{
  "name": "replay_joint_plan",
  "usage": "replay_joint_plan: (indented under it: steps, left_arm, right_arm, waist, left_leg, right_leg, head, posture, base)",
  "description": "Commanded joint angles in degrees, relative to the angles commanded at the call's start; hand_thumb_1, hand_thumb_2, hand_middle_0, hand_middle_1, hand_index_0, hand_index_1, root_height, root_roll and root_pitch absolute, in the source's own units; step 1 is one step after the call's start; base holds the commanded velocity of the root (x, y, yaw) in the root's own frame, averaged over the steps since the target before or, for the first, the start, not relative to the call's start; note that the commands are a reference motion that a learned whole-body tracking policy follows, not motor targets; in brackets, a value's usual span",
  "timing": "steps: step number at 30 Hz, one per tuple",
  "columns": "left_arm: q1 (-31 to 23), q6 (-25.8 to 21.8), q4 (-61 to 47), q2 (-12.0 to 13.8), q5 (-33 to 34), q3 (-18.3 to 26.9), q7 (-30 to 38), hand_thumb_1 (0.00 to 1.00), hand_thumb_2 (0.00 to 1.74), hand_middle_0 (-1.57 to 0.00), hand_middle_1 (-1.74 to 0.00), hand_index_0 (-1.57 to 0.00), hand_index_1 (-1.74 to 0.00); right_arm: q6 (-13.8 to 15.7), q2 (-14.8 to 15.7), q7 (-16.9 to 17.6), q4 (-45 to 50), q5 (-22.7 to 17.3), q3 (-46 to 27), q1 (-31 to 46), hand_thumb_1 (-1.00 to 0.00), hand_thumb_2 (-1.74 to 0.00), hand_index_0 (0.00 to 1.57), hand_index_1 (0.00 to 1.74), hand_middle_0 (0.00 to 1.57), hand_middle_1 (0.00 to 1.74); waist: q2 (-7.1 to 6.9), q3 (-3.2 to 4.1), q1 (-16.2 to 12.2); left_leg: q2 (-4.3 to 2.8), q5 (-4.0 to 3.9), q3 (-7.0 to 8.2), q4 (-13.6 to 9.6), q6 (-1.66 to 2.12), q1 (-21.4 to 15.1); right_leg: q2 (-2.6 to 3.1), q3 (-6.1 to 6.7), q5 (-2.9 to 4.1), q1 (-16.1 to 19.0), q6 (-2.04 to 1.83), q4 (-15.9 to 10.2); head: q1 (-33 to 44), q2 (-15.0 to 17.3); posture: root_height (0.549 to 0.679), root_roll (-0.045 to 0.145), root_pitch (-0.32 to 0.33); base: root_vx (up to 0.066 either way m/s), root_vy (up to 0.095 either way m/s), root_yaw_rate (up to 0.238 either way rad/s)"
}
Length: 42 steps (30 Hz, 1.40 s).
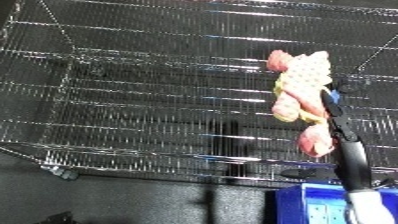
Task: Pick up the object and place it into the box
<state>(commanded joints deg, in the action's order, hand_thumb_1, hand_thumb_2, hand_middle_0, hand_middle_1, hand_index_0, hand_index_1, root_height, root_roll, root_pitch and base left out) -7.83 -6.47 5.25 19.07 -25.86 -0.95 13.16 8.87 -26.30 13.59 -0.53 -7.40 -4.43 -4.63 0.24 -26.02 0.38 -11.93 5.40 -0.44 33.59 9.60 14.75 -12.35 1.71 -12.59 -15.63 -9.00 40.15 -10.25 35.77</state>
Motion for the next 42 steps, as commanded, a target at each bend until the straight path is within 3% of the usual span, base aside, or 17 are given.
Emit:
replay_joint_plan:
  steps: [9, 17, 25, 30, 35, 42]
  left_arm:
    - [-0.81, 0.35, 0.37, 0.25, -0.27, -0.69, -0.63, 1.00, 1.74, -1.57, -1.74, -1.57, -1.74]
    - [-1.24, -0.13, 0.48, 1.67, -1.30, -2.35, -0.71, 1.00, 1.74, -1.57, -1.74, -1.57, -1.74]
    - [-2.00, -1.20, -0.36, 3.33, -3.32, -5.46, -1.20, 1.00, 1.74, -1.57, -1.74, -1.57, -1.74]
    - [-1.98, -1.91, -0.49, 4.15, -4.91, -7.30, -1.70, 1.00, 1.74, -1.57, -1.74, -1.57, -1.74]
    - [-2.59, -2.21, -1.03, 5.14, -5.93, -9.13, -2.18, 1.00, 1.74, -1.57, -1.74, -1.57, -1.74]
    - [-3.32, -2.43, -1.93, 5.91, -6.65, -10.59, -2.69, 1.00, 1.74, -1.57, -1.74, -1.57, -1.74]
  right_arm:
    - [-0.80, -2.46, 0.01, -0.68, 0.43, 0.42, -2.12, 0.00, 0.00, 0.00, 0.00, 0.00, 0.00]
    - [-2.65, -8.80, 1.47, -6.20, 0.41, 1.63, -8.87, 0.00, 0.00, 0.00, 0.00, 0.00, 0.00]
    - [-5.82, -14.76, 3.72, -15.71, -1.54, 4.73, -18.37, 0.00, 0.00, 0.00, 0.00, 0.00, 0.00]
    - [-6.49, -19.48, 3.81, -29.10, -2.42, 10.12, -30.37, 0.00, 0.00, 0.00, 0.00, 0.00, 0.00]
    - [-7.16, -22.45, 2.85, -41.20, -3.09, 15.12, -39.33, 0.00, 0.00, 0.00, 0.00, 0.00, 0.00]
    - [-7.43, -23.46, 0.88, -52.64, -3.28, 19.76, -45.68, 0.00, 0.00, 0.00, 0.00, 0.00, 0.00]
  waist:
    - [0.19, -0.39, 0.56]
    - [0.99, -1.25, 1.47]
    - [3.46, -2.49, 2.59]
    - [5.41, -3.70, 2.65]
    - [7.24, -3.78, 2.68]
    - [9.17, -3.78, 2.65]
  left_leg:
    - [0.14, -0.07, -0.16, -0.15, 0.11, 0.22]
    - [0.53, -0.28, -0.45, 0.46, 0.18, 1.84]
    - [1.07, -0.73, -0.70, 1.57, 0.25, 5.01]
    - [1.36, -0.95, -0.53, 2.18, 0.27, 7.18]
    - [1.71, -1.20, -0.35, 2.98, 0.41, 9.81]
    - [2.03, -1.43, 0.04, 3.71, 0.61, 12.71]
  right_leg:
    - [-0.28, 0.02, 0.38, -0.72, -0.15, 0.13]
    - [-0.61, 0.51, 1.10, -3.34, -0.40, 1.32]
    - [-1.01, 1.19, 1.68, -7.48, -0.58, 3.09]
    - [-1.22, 1.70, 2.02, -10.51, -0.57, 4.01]
    - [-1.45, 2.22, 2.29, -13.57, -0.45, 4.74]
    - [-1.64, 2.84, 2.50, -17.04, -0.28, 5.52]
  head:
    - [-2.02, -0.38]
    - [-9.16, -4.25]
    - [-16.57, -7.25]
    - [-22.22, -10.74]
    - [-25.82, -15.00]
    - [-29.04, -17.83]
  posture:
    - [0.632, 0.041, -0.174]
    - [0.628, 0.042, -0.159]
    - [0.622, 0.047, -0.132]
    - [0.618, 0.052, -0.109]
    - [0.614, 0.057, -0.081]
    - [0.612, 0.065, -0.044]
  base:
    - [0.022, -0.004, 0.016]
    - [0.016, -0.018, 0.008]
    - [-0.005, -0.015, 0.000]
    - [-0.018, 0.005, -0.036]
    - [-0.015, 0.018, -0.044]
    - [-0.006, 0.015, -0.027]
